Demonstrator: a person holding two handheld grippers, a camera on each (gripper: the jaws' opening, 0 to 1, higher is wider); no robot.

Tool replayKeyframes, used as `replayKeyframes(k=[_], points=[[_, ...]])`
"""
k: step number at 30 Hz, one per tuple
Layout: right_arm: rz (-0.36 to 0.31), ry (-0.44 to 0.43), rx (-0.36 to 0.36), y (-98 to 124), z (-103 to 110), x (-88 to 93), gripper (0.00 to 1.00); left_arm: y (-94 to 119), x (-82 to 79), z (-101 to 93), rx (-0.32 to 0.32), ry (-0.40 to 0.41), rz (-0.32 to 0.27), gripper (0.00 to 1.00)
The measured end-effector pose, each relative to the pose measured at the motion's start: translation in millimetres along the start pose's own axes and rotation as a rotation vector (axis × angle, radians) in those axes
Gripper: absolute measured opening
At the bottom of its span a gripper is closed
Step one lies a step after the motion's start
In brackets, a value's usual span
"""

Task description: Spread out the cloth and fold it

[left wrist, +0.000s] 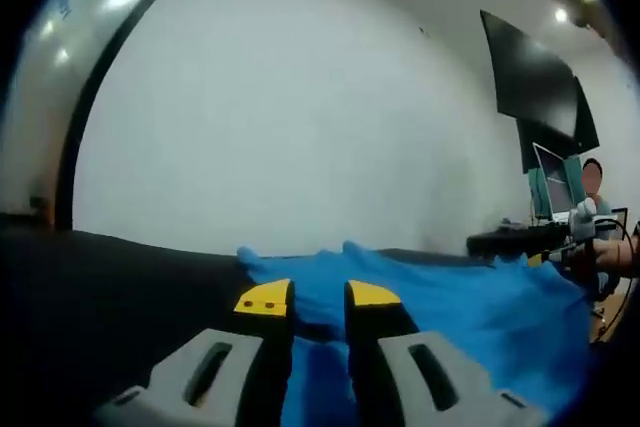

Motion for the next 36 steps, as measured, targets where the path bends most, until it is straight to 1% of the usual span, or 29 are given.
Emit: replayKeyframes(k=[1,2,3,5,6,7,8,9,10,11,12,14,15,16,17,18,19,20,21,22,24,25,26,27,28,29,31,35,36], points=[[-0.001,-0.021,0.021,-6.2,-5.9,-3.0,0.36,-0.2,0.1,-0.1,0.001,-0.001,0.0,0.23],[0.015,-0.045,0.038,-10.0,-10.9,-4.0,0.36,-0.3,0.0,0.1,0.0,-0.002,0.0,0.23],[0.018,-0.048,0.043,-13.8,-14.4,-5.6,0.36,-0.4,0.0,0.4,0.0,-0.002,-0.001,0.23],[0.026,-0.022,0.061,-19.1,-21.2,-7.2,0.36,-0.2,-0.9,0.6,0.0,0.001,-0.008,0.23],[0.024,-0.023,0.063,-20.3,-23.1,-7.9,0.35,-0.1,-1.4,0.4,0.001,0.0,-0.012,0.23],[0.022,-0.049,0.062,-20.5,-24.1,-9.7,0.35,-0.1,-1.7,0.2,0.001,0.0,-0.014,0.23],[-0.002,-0.084,0.024,-21.1,-19.4,-14.8,0.34,-0.1,-1.6,0.0,0.002,0.001,-0.014,0.23],[-0.009,-0.072,-0.009,-20.0,-15.0,-19.4,0.34,-0.3,-1.6,-0.1,0.002,0.0,-0.014,0.23],[0.004,-0.067,-0.007,-20.2,-14.7,-24.3,0.34,-0.4,-1.5,-0.2,0.002,0.0,-0.014,0.23],[-0.005,-0.08,-0.082,-24.5,-5.9,-34.6,0.32,-0.8,-1.4,-0.5,0.004,-0.001,-0.013,0.23],[0.0,-0.076,-0.177,-28.8,3.8,-43.6,0.28,-1.2,-1.2,-0.7,0.005,-0.001,-0.012,0.23],[0.017,-0.126,-0.201,-40.7,4.0,-59.2,0.27,-1.6,-0.8,-1.3,0.006,-0.003,-0.009,0.23],[0.014,-0.115,-0.258,-46.1,10.5,-64.2,0.27,-1.7,-1.1,-1.9,0.007,-0.002,-0.011,0.23],[0.027,-0.077,-0.292,-52.3,12.6,-64.4,0.27,-1.6,-1.6,-1.8,0.005,-0.001,-0.015,0.23],[0.102,-0.112,-0.274,-57.3,12.2,-55.4,0.26,-1.1,-2.1,-1.4,0.002,0.0,-0.018,0.23],[0.141,-0.098,-0.32,-61.0,17.2,-48.3,0.26,-0.7,-2.5,-0.9,0.0,0.003,-0.021,0.23],[0.17,-0.128,-0.31,-66.2,16.9,-41.9,0.26,-0.1,-2.9,-0.6,-0.002,0.006,-0.025,0.23],[0.189,-0.124,-0.277,-73.1,14.1,-34.5,0.26,0.2,-3.5,-0.2,-0.005,0.008,-0.029,0.23],[0.212,-0.062,-0.252,-79.9,10.8,-26.4,0.26,0.6,-4.0,0.1,-0.006,0.01,-0.033,0.23],[0.233,-0.036,-0.224,-83.6,8.6,-20.9,0.25,0.7,-4.2,0.2,-0.006,0.011,-0.036,0.23],[0.255,0.116,-0.211,-97.3,10.1,-9.4,0.23,1.1,-4.5,0.8,-0.006,0.016,-0.037,0.23],[0.272,0.165,-0.234,-99.9,14.2,-5.1,0.15,1.9,-5.1,1.8,-0.005,0.023,-0.043,0.23],[0.257,0.215,-0.242,-102.2,15.5,-5.4,0.08,3.1,-5.9,3.3,-0.007,0.03,-0.051,0.23],[0.22,0.189,-0.231,-103.4,17.5,-12.0,0.0,4.3,-6.9,5.0,-0.012,0.039,-0.059,0.23],[0.234,0.243,-0.209,-103.5,13.3,-14.6,0.0,5.5,-7.9,6.6,-0.017,0.049,-0.069,0.23],[0.216,0.263,-0.211,-103.9,13.3,-18.9,0.0,6.8,-8.7,8.1,-0.022,0.058,-0.077,0.23],[0.181,0.221,-0.214,-106.1,12.6,-30.1,0.0,8.1,-9.9,10.5,-0.027,0.07,-0.09,0.23],[0.11,0.191,-0.167,-111.8,-0.5,-53.4,0.0,8.0,-10.3,11.8,-0.029,0.08,-0.098,0.23],[0.108,0.184,-0.168,-111.9,-2.3,-56.5,0.0,7.9,-10.2,12.1,-0.029,0.08,-0.097,0.23]])
Point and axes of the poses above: the point that each gripper's makers call its tool centre point, and the gripper's own axes: y roughly backward along the fingers, z roughly to its left, x roughly out of its underside, the point moved 4 cm from there along y, roughly backward along the fingers, and after that the axes turned 9 degrees about x, right-handed, at the moved point
